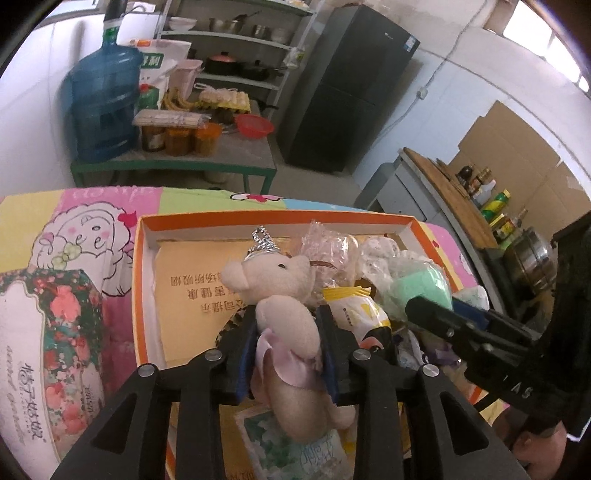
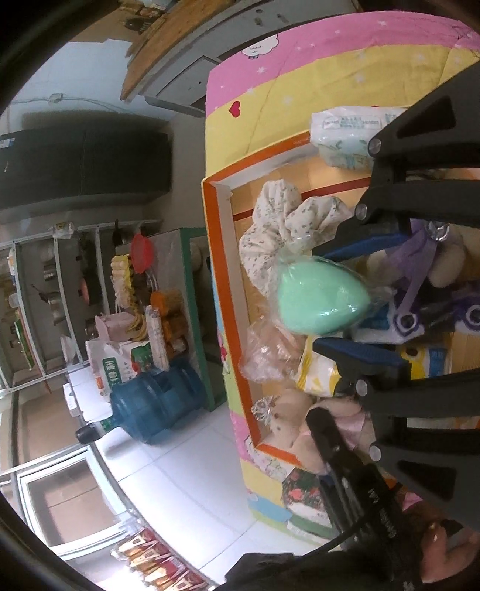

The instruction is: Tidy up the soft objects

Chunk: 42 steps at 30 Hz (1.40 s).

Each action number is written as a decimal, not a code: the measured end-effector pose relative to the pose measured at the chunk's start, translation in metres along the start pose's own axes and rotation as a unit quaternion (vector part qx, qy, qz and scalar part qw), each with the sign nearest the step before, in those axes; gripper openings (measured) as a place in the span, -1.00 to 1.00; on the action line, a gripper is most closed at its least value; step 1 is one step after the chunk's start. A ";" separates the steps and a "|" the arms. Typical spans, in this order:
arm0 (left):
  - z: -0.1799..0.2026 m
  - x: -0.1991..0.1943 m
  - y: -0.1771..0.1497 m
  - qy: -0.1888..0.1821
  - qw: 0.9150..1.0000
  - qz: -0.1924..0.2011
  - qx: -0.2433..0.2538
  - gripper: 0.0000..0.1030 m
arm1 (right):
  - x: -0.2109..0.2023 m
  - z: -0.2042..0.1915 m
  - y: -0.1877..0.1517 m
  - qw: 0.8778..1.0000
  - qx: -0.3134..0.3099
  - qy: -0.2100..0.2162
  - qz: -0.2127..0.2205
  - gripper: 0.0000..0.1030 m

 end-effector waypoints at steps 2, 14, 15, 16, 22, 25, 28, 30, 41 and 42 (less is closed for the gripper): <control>-0.002 0.001 0.000 -0.003 1.000 0.000 -0.005 -0.21 | 0.001 -0.002 -0.001 1.000 -0.003 -0.001 0.000 -0.06; -0.002 -0.008 -0.003 0.001 1.000 0.012 -0.002 0.37 | -0.011 0.001 -0.001 1.000 0.008 0.001 0.021 0.14; -0.001 -0.010 -0.002 0.002 1.000 0.013 0.000 0.37 | -0.012 0.002 -0.001 1.000 0.009 0.001 0.022 0.14; 0.000 -0.011 -0.002 0.002 1.000 0.015 0.002 0.37 | -0.014 0.003 -0.002 1.000 0.010 0.000 0.023 0.14; 0.005 -0.022 -0.004 0.007 1.000 0.026 0.010 0.37 | -0.026 0.006 -0.003 0.999 0.012 -0.007 0.036 0.14; 0.009 -0.030 -0.002 0.014 0.999 0.035 0.018 0.37 | -0.032 0.005 -0.003 0.999 0.017 -0.005 0.041 0.14; 0.015 -0.043 -0.003 0.018 0.998 0.050 0.031 0.37 | -0.039 0.005 -0.004 0.999 0.022 -0.003 0.047 0.14; 0.018 -0.049 -0.003 0.018 0.998 0.053 0.037 0.37 | -0.043 0.003 -0.005 0.998 0.025 -0.003 0.050 0.14; 0.019 -0.101 -0.016 0.011 0.995 0.076 0.066 0.37 | -0.080 -0.022 -0.019 0.997 0.022 -0.021 0.068 0.14; 0.019 -0.106 -0.018 0.010 0.995 0.077 0.070 0.37 | -0.083 -0.025 -0.021 0.997 0.024 -0.023 0.069 0.14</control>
Point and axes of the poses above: each gripper's, at about its wrist camera, not at the fingertips, and x roughly the way its jaws point, z to its right, y to its top, the point moved 2 cm from there along x, roughly the way its jaws point, and after that the axes turned 9 degrees about -y, right-handed, at the moved point
